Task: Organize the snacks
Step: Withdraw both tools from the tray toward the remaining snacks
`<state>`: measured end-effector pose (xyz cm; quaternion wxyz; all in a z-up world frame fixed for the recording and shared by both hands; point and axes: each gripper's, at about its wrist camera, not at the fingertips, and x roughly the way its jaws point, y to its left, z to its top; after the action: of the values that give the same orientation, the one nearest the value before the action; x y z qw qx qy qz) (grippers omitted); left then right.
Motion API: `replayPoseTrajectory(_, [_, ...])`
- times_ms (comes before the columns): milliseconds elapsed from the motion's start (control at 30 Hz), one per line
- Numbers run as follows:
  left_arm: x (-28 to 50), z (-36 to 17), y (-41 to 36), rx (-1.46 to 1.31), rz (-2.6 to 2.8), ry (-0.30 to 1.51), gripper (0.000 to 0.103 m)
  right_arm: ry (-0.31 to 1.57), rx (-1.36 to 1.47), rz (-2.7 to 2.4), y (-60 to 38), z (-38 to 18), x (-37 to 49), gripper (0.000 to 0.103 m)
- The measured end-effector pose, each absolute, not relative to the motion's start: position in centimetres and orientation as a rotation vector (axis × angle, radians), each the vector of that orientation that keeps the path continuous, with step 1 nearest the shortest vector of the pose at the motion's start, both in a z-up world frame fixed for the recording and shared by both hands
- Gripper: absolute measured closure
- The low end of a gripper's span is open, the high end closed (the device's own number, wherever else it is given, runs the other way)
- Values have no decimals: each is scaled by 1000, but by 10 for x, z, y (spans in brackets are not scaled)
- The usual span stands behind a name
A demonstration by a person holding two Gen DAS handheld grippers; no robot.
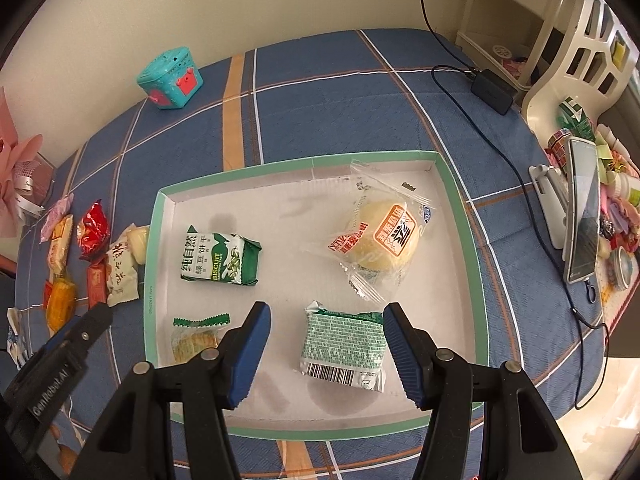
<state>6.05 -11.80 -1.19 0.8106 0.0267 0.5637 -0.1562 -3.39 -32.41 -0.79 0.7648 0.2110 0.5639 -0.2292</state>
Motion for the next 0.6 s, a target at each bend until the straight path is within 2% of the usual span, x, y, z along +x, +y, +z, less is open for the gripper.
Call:
replayPoseTrajectory(200, [65,-12,-112,36,-317,1205,49,1232,452,-487,-319,-10,-30,41])
replayPoseTrajectory(267, [66,-12,-112,43,-315,1208,45,1236,453,-479,-317,-11,-29,36])
replayPoseTrajectory(300, [66,-13,-113,46,-315,1208,43,1235,454,-476,-316,-12,-29,29])
replayPoseTrajectory(400, [67,-13,-113,61,-311,1205,43,1229,447,-465,-314,-13,-28,27])
replayPoseTrajectory(467, [67,-14,-113,66,-308,1203,41,1226,445,-460,-313,-14,-27,20])
replayPoseTrajectory(500, [67,-14,-112,67,-306,1202,34,1225,442,-460,-312,-14,-27,11])
replayPoseTrajectory(533, [68,-14,-111,66,-302,1198,27,1220,437,-460,-312,-14,-26,6])
replayPoseTrajectory(600, [68,-13,-110,66,-300,1190,27,1212,431,-458,-311,-13,-26,5])
